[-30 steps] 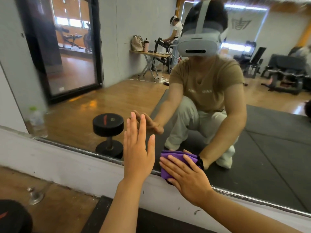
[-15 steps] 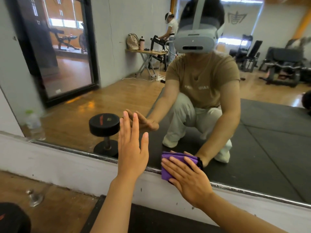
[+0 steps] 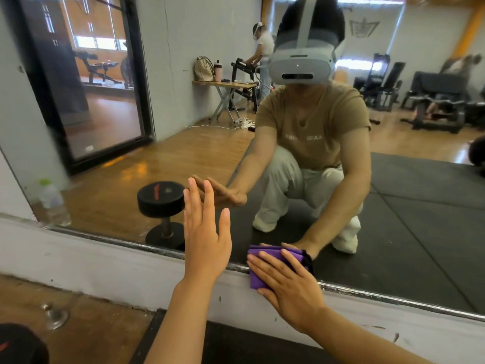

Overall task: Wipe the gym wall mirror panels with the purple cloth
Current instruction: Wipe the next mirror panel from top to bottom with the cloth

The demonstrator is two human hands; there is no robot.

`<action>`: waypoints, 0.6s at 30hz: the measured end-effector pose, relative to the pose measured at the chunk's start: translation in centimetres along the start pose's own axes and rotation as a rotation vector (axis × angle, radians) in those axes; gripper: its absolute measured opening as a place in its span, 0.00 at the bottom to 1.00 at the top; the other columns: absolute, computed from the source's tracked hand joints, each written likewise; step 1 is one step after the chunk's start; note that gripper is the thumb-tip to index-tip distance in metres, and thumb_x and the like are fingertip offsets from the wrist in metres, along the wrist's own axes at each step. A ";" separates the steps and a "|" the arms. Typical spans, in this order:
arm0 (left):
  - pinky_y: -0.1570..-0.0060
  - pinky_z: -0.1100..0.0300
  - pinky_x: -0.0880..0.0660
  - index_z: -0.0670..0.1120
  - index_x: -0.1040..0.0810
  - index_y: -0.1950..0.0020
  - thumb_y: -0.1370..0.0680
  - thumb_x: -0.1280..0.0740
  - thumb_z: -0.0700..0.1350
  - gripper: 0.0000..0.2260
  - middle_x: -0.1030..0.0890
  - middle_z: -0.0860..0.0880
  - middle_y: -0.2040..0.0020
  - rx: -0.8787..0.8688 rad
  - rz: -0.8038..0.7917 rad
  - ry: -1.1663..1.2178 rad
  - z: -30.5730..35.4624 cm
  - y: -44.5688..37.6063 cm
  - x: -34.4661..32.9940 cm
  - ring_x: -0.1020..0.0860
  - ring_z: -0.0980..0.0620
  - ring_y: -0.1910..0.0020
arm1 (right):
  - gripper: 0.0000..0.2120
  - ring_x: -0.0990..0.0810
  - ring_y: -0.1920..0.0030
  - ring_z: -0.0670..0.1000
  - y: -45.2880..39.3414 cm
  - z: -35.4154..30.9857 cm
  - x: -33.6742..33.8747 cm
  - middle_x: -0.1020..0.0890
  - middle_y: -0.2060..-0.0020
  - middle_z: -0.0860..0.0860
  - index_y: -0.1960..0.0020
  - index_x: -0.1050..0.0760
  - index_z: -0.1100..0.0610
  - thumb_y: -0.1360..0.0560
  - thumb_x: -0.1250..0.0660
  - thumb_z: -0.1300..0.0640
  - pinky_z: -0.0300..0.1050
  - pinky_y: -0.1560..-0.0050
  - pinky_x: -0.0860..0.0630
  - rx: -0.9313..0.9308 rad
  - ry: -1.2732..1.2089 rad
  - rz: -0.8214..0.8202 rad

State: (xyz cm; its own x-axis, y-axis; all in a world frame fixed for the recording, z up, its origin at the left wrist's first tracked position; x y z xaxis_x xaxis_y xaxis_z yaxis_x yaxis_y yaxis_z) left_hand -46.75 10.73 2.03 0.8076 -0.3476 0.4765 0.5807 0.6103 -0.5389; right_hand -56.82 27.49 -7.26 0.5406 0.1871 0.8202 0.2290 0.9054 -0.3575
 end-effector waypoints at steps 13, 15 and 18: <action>0.23 0.51 0.60 0.59 0.69 0.23 0.21 0.53 0.64 0.33 0.76 0.62 0.25 0.037 0.060 -0.068 0.7 0.0 -1.1 0.71 0.58 0.23 | 0.27 0.56 0.18 0.50 1.1 7.4 3.8 0.56 0.18 0.49 0.17 0.56 0.55 0.14 0.56 0.51 0.52 0.20 0.62 -0.049 0.178 0.346; 0.23 0.50 0.61 0.58 0.69 0.22 0.22 0.52 0.65 0.35 0.75 0.60 0.24 0.051 0.073 -0.060 0.9 0.0 -1.4 0.71 0.56 0.23 | 0.26 0.56 0.18 0.50 1.9 8.0 3.9 0.56 0.18 0.49 0.17 0.56 0.54 0.13 0.60 0.51 0.52 0.20 0.62 -0.062 0.179 0.374; 0.24 0.51 0.61 0.57 0.69 0.22 0.22 0.51 0.66 0.37 0.75 0.58 0.24 0.063 0.078 -0.071 1.2 0.2 -1.6 0.72 0.57 0.24 | 0.26 0.56 0.18 0.51 2.5 7.9 3.2 0.56 0.18 0.49 0.17 0.56 0.54 0.13 0.60 0.49 0.54 0.20 0.61 -0.097 0.171 0.354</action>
State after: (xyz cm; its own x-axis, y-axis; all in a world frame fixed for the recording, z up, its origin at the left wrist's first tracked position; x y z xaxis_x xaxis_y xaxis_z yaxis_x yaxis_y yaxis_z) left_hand -48.04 12.24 2.02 0.8392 -0.2479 0.4841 0.5073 0.6775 -0.5326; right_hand -60.95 33.36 -2.03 0.7249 0.4070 0.5558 0.0755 0.7550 -0.6514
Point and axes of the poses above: each hand's wrist, its own y-axis away from the middle knuckle, its own x-axis out of the back of the hand, z = x × y, the point moved 4 cm from there along -y, towards the middle knuckle
